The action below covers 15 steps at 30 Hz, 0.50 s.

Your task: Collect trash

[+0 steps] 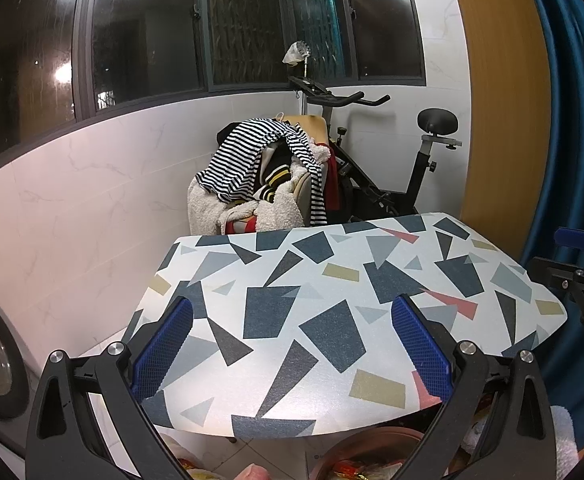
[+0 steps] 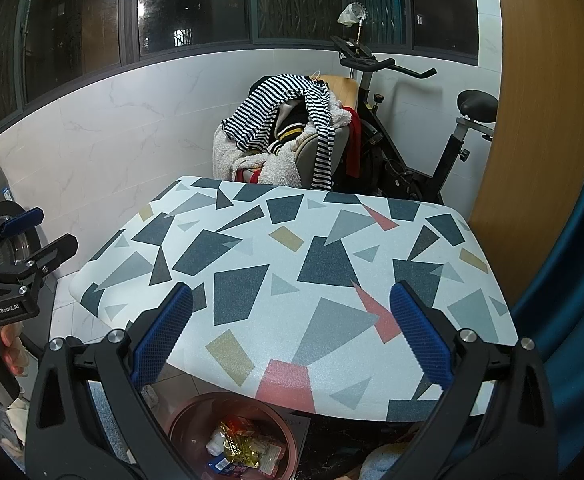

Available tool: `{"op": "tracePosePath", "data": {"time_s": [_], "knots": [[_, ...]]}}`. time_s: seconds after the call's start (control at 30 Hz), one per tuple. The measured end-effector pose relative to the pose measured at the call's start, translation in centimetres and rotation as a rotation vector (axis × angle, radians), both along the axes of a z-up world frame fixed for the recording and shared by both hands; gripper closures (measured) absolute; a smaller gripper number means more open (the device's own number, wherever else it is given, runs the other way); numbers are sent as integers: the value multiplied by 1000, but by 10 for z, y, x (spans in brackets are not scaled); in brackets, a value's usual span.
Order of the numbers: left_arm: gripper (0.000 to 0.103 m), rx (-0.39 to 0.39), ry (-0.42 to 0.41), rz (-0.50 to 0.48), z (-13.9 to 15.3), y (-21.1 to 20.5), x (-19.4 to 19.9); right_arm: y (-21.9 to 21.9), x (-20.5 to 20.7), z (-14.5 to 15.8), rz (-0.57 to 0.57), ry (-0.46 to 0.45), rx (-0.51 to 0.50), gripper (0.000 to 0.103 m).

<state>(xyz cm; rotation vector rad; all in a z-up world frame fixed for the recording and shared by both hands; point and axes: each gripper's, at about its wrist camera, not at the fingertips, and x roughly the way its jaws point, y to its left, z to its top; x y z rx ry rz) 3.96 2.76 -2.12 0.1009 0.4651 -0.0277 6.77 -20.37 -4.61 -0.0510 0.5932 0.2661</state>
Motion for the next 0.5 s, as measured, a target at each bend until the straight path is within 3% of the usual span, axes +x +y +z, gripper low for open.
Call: {"op": "tracePosePath", "data": {"time_s": [0.13,0.27,0.5], "knots": [[6,-85,22,6,2,12,2,0,0,0,1,0,1,6],[6,-60,-19,23,4,14,-3,2,-2,0,2,-1,1,6],[6,-24,-12,21,4,7,-6,1,-1,1,2,-2,2,6]]}}
